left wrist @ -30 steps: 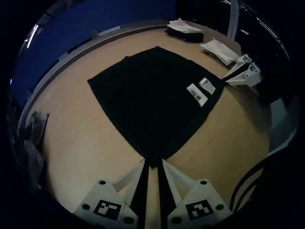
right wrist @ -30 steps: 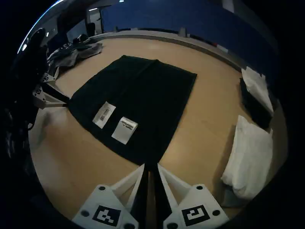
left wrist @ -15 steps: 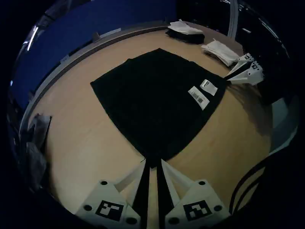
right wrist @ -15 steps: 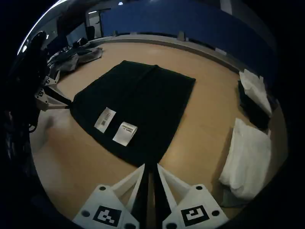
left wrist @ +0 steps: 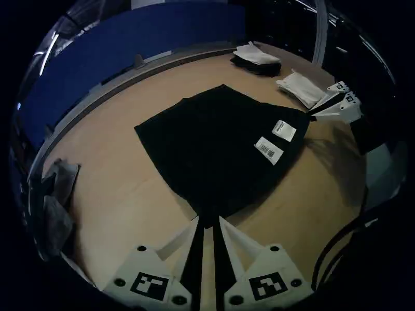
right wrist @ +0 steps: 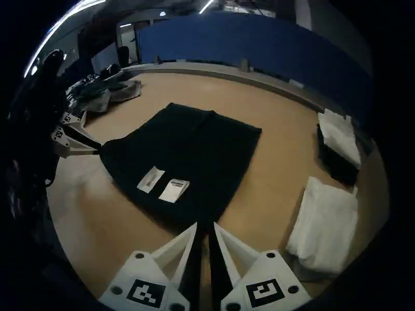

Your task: Fold towel

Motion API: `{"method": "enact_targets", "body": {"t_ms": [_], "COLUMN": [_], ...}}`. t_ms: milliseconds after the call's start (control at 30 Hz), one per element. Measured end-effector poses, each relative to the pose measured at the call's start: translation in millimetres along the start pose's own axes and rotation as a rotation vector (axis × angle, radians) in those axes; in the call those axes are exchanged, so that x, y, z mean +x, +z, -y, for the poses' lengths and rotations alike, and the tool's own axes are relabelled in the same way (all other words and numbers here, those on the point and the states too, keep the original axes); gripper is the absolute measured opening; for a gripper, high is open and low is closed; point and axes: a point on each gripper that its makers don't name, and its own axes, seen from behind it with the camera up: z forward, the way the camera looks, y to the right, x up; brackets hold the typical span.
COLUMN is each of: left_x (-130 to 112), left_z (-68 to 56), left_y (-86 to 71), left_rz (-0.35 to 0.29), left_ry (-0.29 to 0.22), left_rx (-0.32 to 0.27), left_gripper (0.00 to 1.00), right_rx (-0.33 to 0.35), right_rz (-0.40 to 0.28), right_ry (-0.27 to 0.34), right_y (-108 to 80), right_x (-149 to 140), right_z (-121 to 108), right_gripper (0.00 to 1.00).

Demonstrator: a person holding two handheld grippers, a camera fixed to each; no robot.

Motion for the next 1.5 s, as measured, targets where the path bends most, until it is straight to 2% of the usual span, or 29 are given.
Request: {"method": "enact_targets", "body": {"t_ms": [467,967,1167,1500], "left_x": [28.0,53.4,58.1,61.8], "left_z": [8.8,11.5,12.1,6.1], "left_y": [-44.5,-88.2,-97.0,-101.2], "left_rz": [-0.065,-0.126,-0.139,-0.14], "left_ry": [-0.075,-0.144,-0.157,-0.153], "left_rx": [0.039,0.063,0.067,0.065], "left_gripper": [0.12,0.11,0.11,0.11], "right_rx": [0.0,0.0,0.0,0.002], "right_rz": [-0.083,-0.142,-0.15,-0.154], "right_ry": [0.018,0.046,0.049,0.048], "right_y": [-45.6,-79.8,-89.6,-97.9], "right_x": [39.2,59.9,63.5,67.9], "right_z": [3.2,6.8,8.3,8.5], "right_gripper": [0.07,0.07,0.07,0.07]}}
